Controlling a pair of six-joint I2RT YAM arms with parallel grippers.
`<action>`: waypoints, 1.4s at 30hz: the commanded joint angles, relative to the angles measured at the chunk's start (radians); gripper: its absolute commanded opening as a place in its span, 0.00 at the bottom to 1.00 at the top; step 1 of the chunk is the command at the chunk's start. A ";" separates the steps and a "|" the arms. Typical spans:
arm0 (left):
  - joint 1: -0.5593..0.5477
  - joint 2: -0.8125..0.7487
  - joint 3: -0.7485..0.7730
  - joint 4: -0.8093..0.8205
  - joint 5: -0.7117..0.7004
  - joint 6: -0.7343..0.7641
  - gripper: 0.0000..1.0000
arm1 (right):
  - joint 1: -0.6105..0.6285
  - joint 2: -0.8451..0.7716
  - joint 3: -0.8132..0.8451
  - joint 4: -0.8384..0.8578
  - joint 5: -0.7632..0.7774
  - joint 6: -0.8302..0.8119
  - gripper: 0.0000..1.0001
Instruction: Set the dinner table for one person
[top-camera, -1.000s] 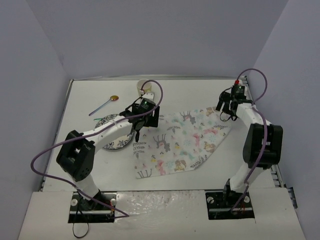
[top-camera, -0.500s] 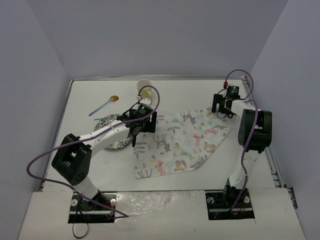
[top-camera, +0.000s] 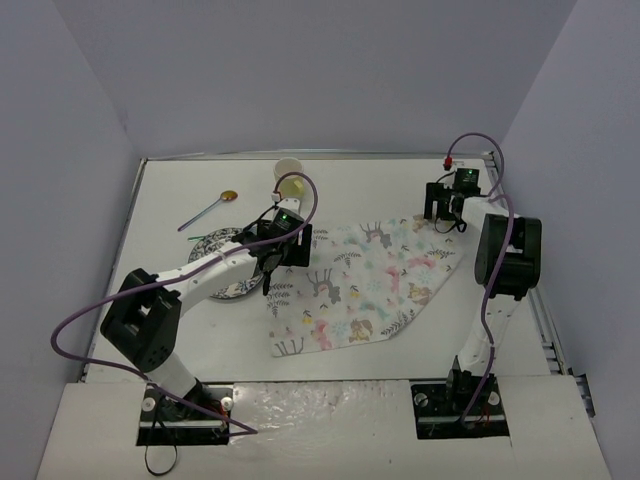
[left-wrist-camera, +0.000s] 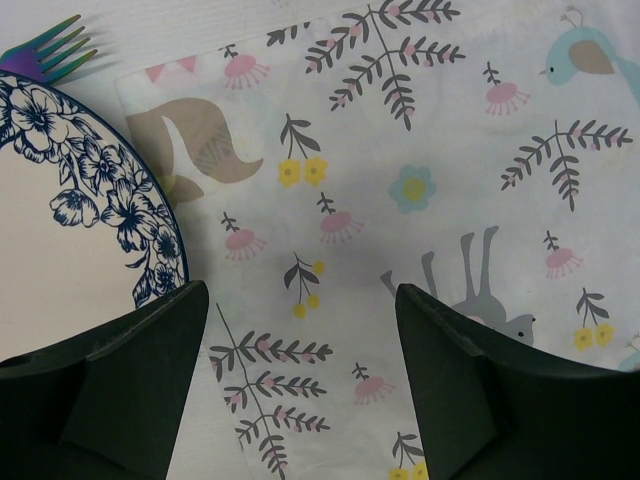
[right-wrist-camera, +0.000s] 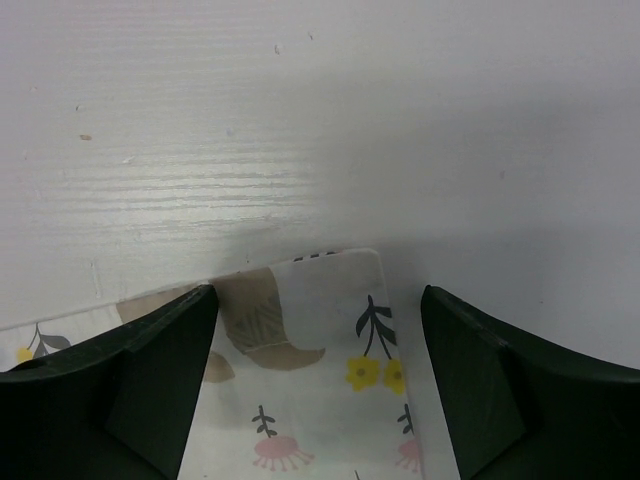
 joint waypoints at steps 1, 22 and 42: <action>0.010 -0.044 0.011 0.043 -0.004 -0.009 0.72 | -0.009 0.014 -0.015 -0.002 -0.046 0.017 0.59; 0.035 0.163 0.190 0.067 0.027 -0.054 0.72 | -0.120 -0.233 -0.270 0.008 0.251 0.194 0.00; 0.143 0.591 0.577 0.083 -0.062 0.025 0.72 | -0.107 -0.263 -0.342 0.083 0.129 0.191 0.00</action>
